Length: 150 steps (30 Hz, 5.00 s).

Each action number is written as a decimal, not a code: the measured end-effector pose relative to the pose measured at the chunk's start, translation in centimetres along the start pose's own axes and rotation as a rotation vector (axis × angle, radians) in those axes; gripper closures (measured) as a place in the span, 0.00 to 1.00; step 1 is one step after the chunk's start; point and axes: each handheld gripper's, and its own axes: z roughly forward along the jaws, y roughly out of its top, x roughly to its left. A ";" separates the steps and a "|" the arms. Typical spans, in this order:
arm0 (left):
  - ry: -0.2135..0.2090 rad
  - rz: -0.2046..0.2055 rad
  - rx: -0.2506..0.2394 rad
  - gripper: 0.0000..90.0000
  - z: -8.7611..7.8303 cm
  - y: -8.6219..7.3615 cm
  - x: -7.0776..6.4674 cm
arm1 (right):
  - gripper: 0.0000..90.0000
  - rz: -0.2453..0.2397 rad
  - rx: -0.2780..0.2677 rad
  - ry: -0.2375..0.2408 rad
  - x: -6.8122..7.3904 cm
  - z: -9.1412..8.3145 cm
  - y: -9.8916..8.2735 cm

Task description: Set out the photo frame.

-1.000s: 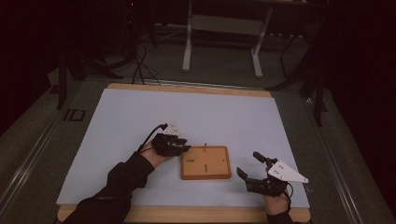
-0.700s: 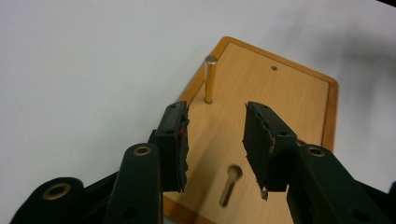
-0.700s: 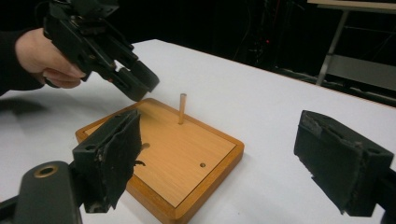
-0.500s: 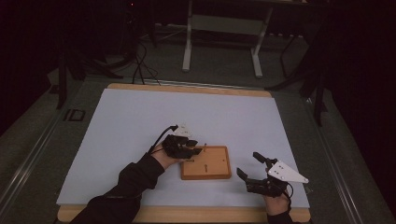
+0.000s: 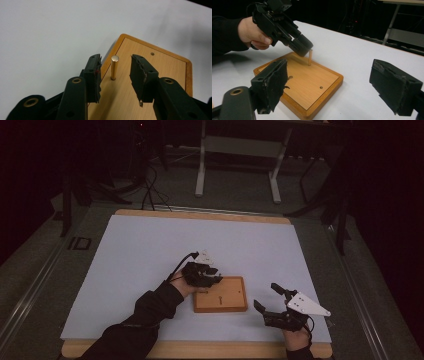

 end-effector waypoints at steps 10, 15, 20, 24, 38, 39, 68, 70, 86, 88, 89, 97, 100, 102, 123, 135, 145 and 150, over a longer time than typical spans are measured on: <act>-0.001 0.006 0.021 0.69 0.8 0.0 -0.2 | 0.16 0.002 0.002 0.002 0.0 0.0 0.0; -0.010 0.006 0.030 0.71 1.1 0.1 -0.3 | 0.16 0.004 0.002 0.002 0.0 0.1 0.0; -0.009 0.015 0.046 0.78 1.5 0.1 -0.4 | 0.16 0.001 0.007 0.003 0.0 0.1 0.0; -0.006 0.015 0.047 0.82 1.7 0.1 -0.5 | 0.16 0.004 0.008 0.001 -0.1 0.1 -0.1; 0.028 0.030 0.040 0.92 1.4 0.5 -0.6 | 0.16 0.001 0.012 -0.002 0.0 0.1 -0.1; 0.025 0.027 0.041 0.92 1.4 0.6 -0.6 | 0.16 0.000 0.012 -0.002 0.0 0.1 -0.1; -0.136 0.034 0.161 0.94 1.8 2.1 2.0 | 0.12 -0.196 0.176 0.133 1.8 1.3 1.1; -0.140 0.034 0.169 0.94 1.8 2.2 2.0 | 0.12 -0.210 0.191 0.151 1.9 1.4 0.9; -0.253 -0.010 0.217 0.94 2.4 2.9 4.0 | 0.25 -0.473 0.338 0.148 3.7 2.6 -0.1; -0.251 -0.004 0.222 0.94 2.4 3.0 4.0 | 0.26 -0.500 0.348 0.140 3.8 2.7 -0.1; -0.247 0.001 0.223 0.94 2.4 3.0 3.9 | 0.29 -0.547 0.357 0.113 4.1 2.7 -0.3; -0.266 0.002 0.251 0.94 2.5 3.3 4.2 | 0.36 -0.773 0.381 0.040 5.3 3.2 -1.4; -0.271 -0.002 0.256 0.94 2.5 3.4 4.3 | 0.37 -0.827 0.386 0.021 5.6 3.3 -1.7; -0.285 -0.015 0.257 0.94 2.6 3.4 4.6 | 0.39 -0.935 0.397 -0.020 6.0 3.5 -2.2; -0.318 -0.007 0.266 0.94 2.8 3.5 5.0 | 0.61 -1.229 0.400 -0.104 6.9 5.0 -4.7; -0.320 -0.001 0.269 0.94 2.9 3.6 5.0 | 0.68 -1.362 0.393 -0.169 7.1 5.9 -6.0; -0.316 0.005 0.268 0.94 2.8 3.6 5.0 | 0.73 -1.393 0.358 -0.195 7.3 6.2 -6.5; -0.313 0.002 0.266 0.94 2.8 3.6 5.0 | 0.74 -1.404 0.346 -0.210 7.3 6.1 -6.6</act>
